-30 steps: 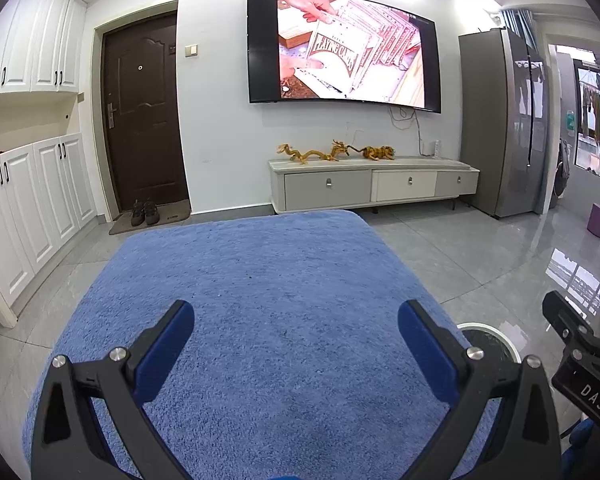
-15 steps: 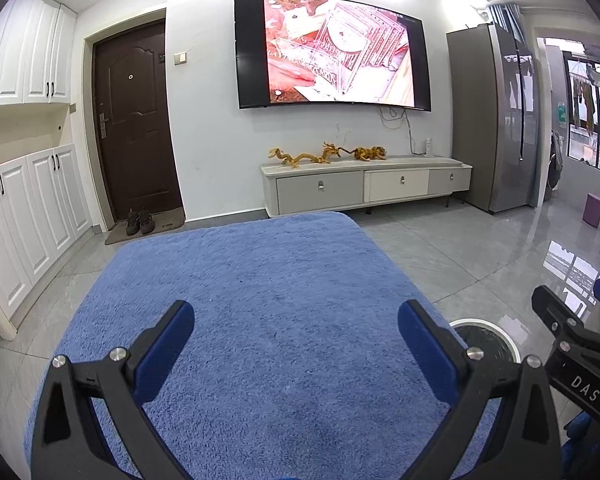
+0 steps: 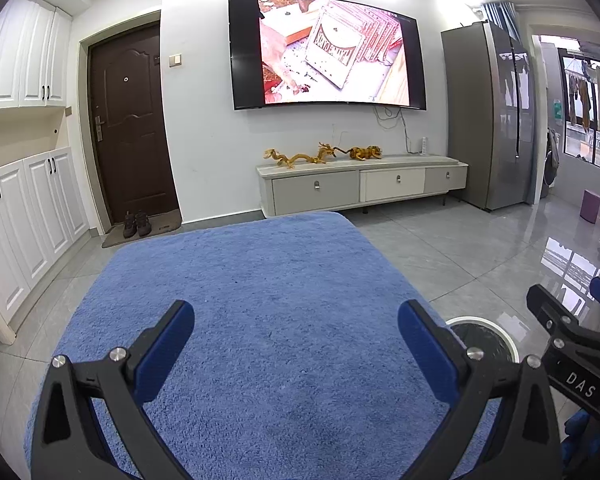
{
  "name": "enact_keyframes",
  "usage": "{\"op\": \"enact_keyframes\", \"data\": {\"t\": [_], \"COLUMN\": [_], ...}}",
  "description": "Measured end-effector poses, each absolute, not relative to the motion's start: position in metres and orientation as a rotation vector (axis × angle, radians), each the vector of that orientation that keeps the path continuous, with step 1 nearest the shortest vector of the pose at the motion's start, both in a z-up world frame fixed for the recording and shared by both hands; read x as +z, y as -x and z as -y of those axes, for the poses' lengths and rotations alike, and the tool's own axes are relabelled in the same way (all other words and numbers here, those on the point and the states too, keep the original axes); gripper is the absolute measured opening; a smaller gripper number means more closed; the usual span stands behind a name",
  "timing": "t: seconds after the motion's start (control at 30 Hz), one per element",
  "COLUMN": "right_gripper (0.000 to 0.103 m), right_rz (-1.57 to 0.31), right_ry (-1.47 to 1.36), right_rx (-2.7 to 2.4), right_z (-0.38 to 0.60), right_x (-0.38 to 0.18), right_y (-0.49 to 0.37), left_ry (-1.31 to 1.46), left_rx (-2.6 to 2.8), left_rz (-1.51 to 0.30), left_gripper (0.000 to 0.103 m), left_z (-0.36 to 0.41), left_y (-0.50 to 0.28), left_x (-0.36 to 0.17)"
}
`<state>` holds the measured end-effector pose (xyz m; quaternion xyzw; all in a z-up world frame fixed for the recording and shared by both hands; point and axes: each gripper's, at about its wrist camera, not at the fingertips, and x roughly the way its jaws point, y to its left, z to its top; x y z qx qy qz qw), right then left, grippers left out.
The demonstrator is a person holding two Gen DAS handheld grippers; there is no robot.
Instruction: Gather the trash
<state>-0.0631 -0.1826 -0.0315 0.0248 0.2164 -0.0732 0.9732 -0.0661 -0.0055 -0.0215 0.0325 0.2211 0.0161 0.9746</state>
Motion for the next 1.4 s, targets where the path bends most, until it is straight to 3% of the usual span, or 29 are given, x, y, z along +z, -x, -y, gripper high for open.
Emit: {"op": "enact_keyframes", "data": {"t": [1.4], "right_gripper": [0.103], "right_rz": [-0.459], "right_ry": [-0.069], "right_rx": [-0.167], "right_z": [0.1899], "right_x": [-0.0366], "right_y": [0.0612], "left_ry": [-0.068], "left_rx": [0.01], "left_rz": [-0.452], "left_gripper": [0.102], "left_z": [0.015], "left_y": [0.0627], "left_x": [-0.0234]}}
